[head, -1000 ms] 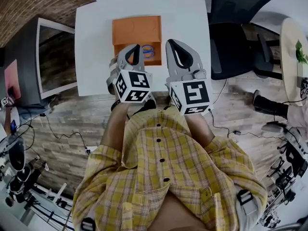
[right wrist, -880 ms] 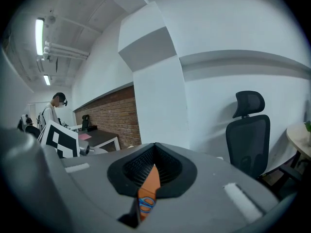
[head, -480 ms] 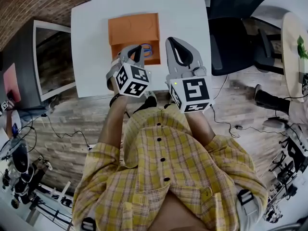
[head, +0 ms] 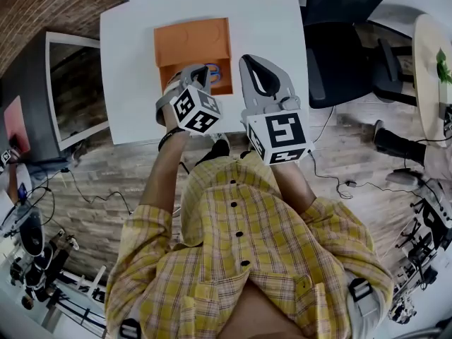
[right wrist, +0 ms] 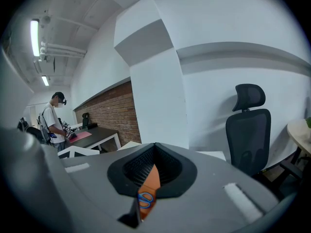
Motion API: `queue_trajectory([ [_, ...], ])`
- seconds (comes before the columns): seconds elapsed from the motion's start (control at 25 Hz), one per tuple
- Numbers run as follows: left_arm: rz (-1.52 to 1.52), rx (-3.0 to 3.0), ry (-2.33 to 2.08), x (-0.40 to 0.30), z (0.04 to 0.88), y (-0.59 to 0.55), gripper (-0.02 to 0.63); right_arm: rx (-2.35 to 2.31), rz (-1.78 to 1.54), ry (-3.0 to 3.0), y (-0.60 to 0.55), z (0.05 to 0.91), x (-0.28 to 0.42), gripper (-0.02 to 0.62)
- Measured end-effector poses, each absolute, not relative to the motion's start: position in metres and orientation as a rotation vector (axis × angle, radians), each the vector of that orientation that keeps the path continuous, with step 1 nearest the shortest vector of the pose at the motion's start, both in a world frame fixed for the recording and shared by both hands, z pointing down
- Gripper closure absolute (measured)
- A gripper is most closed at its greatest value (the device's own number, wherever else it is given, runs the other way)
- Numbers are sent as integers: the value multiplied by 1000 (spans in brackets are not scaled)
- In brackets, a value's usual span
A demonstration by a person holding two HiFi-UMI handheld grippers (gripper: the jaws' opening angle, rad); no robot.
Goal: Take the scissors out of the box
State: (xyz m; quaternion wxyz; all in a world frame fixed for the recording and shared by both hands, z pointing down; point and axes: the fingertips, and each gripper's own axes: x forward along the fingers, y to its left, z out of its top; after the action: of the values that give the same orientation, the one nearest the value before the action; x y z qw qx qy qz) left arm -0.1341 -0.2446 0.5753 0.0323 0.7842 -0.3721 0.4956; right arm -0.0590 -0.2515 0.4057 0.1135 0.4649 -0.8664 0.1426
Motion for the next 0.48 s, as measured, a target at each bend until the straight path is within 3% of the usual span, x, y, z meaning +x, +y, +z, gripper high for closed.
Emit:
queue_trajectory([
  [0.48,1759,2430,-915,-133,623,-242,604,1329,429,-2531,-255,417,-61,601],
])
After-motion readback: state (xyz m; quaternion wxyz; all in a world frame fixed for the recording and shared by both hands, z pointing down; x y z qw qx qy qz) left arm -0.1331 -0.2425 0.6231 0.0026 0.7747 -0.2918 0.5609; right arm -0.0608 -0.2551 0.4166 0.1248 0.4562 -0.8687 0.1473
